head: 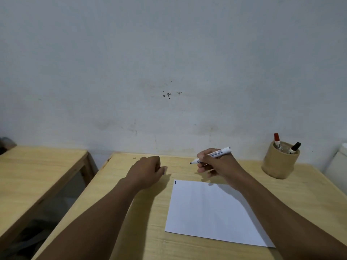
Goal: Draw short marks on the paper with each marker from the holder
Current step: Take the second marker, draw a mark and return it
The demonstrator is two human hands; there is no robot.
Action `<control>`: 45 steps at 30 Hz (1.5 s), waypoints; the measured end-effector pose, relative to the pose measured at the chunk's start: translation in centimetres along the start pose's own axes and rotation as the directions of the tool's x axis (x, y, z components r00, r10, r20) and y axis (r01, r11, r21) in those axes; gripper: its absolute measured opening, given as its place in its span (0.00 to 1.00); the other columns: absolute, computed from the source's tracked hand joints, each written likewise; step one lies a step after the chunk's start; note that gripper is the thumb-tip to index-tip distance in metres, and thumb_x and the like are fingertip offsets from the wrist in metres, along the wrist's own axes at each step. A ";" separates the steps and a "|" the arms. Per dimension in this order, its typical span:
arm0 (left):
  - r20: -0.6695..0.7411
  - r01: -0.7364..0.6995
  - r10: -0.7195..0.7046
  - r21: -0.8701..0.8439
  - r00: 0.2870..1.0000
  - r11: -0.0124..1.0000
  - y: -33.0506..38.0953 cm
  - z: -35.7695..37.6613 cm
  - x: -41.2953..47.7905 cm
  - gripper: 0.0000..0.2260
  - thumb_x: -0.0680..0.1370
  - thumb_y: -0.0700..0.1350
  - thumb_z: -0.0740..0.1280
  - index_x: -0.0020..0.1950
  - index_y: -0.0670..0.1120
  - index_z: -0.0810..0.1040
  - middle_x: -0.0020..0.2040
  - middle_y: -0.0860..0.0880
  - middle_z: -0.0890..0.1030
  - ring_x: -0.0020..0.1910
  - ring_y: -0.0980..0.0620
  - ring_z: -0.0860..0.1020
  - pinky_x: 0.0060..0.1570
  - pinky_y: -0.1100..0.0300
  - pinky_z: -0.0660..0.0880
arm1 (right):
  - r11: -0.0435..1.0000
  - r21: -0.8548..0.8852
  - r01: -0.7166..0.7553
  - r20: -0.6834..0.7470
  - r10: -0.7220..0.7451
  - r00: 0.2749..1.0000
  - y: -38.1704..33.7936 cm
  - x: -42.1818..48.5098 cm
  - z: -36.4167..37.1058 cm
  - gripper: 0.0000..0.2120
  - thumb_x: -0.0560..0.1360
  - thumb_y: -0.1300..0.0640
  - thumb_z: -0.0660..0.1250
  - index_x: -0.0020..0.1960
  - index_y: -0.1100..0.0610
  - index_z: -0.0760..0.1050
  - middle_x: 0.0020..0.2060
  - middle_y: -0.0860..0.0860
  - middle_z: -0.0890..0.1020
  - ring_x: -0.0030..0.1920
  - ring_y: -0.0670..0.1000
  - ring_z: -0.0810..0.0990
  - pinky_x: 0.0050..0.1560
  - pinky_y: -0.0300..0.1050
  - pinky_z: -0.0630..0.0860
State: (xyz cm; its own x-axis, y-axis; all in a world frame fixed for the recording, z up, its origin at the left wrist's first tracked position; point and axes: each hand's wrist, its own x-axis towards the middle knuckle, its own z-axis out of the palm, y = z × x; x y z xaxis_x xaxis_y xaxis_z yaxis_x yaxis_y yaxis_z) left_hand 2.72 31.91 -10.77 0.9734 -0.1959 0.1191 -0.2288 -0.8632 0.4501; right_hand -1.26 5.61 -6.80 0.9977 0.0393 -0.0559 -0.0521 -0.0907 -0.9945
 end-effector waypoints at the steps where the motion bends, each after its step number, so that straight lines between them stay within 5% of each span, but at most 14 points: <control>1: 0.007 -0.016 0.015 0.044 1.000 0.999 0.1 0.5 0.0 0.15 0.79 0.56 0.64 0.37 0.51 0.68 0.37 0.52 0.79 0.39 0.47 0.76 0.35 0.55 0.68 | 1.000 -0.015 0.017 0.001 -0.017 1.000 0.5 -0.2 0.6 0.05 0.75 0.61 0.74 0.48 0.62 0.81 0.35 0.54 0.87 0.32 0.52 0.83 0.32 0.43 0.75; 5: -0.072 -0.057 0.064 0.099 0.995 0.993 0.7 2.5 -0.8 0.15 0.77 0.57 0.63 0.35 0.52 0.66 0.33 0.54 0.73 0.36 0.50 0.73 0.32 0.57 0.63 | 0.999 0.024 0.045 -0.072 -0.044 0.996 2.9 0.0 3.6 0.06 0.71 0.65 0.75 0.42 0.61 0.79 0.26 0.52 0.81 0.25 0.52 0.74 0.26 0.42 0.68; 12: -0.222 -0.108 0.093 -0.056 0.971 0.993 -1.0 5.0 -1.7 0.16 0.73 0.64 0.65 0.36 0.53 0.70 0.31 0.55 0.74 0.36 0.54 0.73 0.32 0.61 0.63 | 0.997 -0.073 0.032 -0.241 -0.048 0.969 5.6 0.3 6.9 0.08 0.74 0.58 0.74 0.39 0.59 0.79 0.30 0.55 0.85 0.27 0.52 0.83 0.23 0.39 0.69; 16: -0.227 -0.102 0.093 -0.032 0.970 0.994 -1.2 5.1 -2.2 0.20 0.72 0.68 0.65 0.51 0.53 0.75 0.47 0.59 0.78 0.49 0.56 0.74 0.45 0.60 0.73 | 0.982 -0.184 0.046 -0.269 -0.095 0.959 6.5 0.3 7.0 0.07 0.73 0.58 0.75 0.40 0.59 0.80 0.34 0.57 0.86 0.30 0.51 0.86 0.27 0.38 0.75; 20: -0.096 -0.115 0.129 0.143 0.987 0.983 -1.4 5.0 -2.2 0.33 0.70 0.72 0.61 0.68 0.53 0.74 0.67 0.56 0.75 0.67 0.52 0.70 0.64 0.53 0.69 | 0.970 -0.240 0.045 -0.242 -0.105 0.965 6.9 0.5 7.0 0.06 0.72 0.57 0.76 0.41 0.58 0.81 0.34 0.55 0.86 0.32 0.50 0.87 0.32 0.41 0.80; 33: -0.072 -0.100 0.111 0.133 0.991 0.986 -1.4 4.9 -2.1 0.32 0.70 0.74 0.61 0.66 0.55 0.76 0.67 0.57 0.75 0.68 0.54 0.70 0.66 0.51 0.67 | 0.988 -0.154 0.016 -0.194 -0.046 0.980 7.0 1.0 6.6 0.05 0.69 0.60 0.76 0.37 0.58 0.81 0.30 0.56 0.85 0.28 0.51 0.83 0.30 0.44 0.76; 39: -0.170 0.001 -0.046 -0.257 0.984 0.966 -1.2 4.4 -2.1 0.10 0.71 0.59 0.70 0.44 0.55 0.83 0.50 0.59 0.83 0.55 0.56 0.80 0.59 0.49 0.76 | 0.942 0.323 -0.089 -0.240 0.173 0.955 4.6 1.1 4.9 0.04 0.73 0.60 0.75 0.40 0.57 0.82 0.28 0.53 0.80 0.25 0.48 0.73 0.25 0.38 0.64; 43: -0.108 0.076 -0.227 -0.734 0.968 0.675 1.4 2.3 -1.2 0.07 0.74 0.50 0.76 0.41 0.47 0.87 0.41 0.48 0.87 0.41 0.58 0.84 0.45 0.57 0.78 | 0.816 0.571 -0.088 -0.209 0.248 0.946 3.1 1.3 2.9 0.01 0.74 0.61 0.73 0.45 0.57 0.82 0.33 0.54 0.82 0.27 0.47 0.77 0.25 0.37 0.66; 45: -0.030 0.107 -0.246 -0.845 0.969 0.523 3.4 0.9 -0.1 0.06 0.75 0.50 0.76 0.44 0.47 0.88 0.44 0.44 0.87 0.45 0.55 0.84 0.47 0.59 0.76 | 0.731 0.678 -0.081 -0.166 0.259 0.952 1.9 1.1 1.7 0.06 0.75 0.57 0.68 0.48 0.58 0.82 0.34 0.56 0.84 0.28 0.49 0.80 0.25 0.38 0.69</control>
State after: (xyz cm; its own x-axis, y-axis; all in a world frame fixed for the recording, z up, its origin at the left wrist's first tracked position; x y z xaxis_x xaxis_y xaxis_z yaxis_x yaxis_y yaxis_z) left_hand 1.87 28.59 -10.08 0.9988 0.0367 0.0314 -0.0284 -0.0790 0.9965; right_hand -0.36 7.17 -8.94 0.9432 -0.1508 -0.2960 -0.1486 0.6053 -0.7820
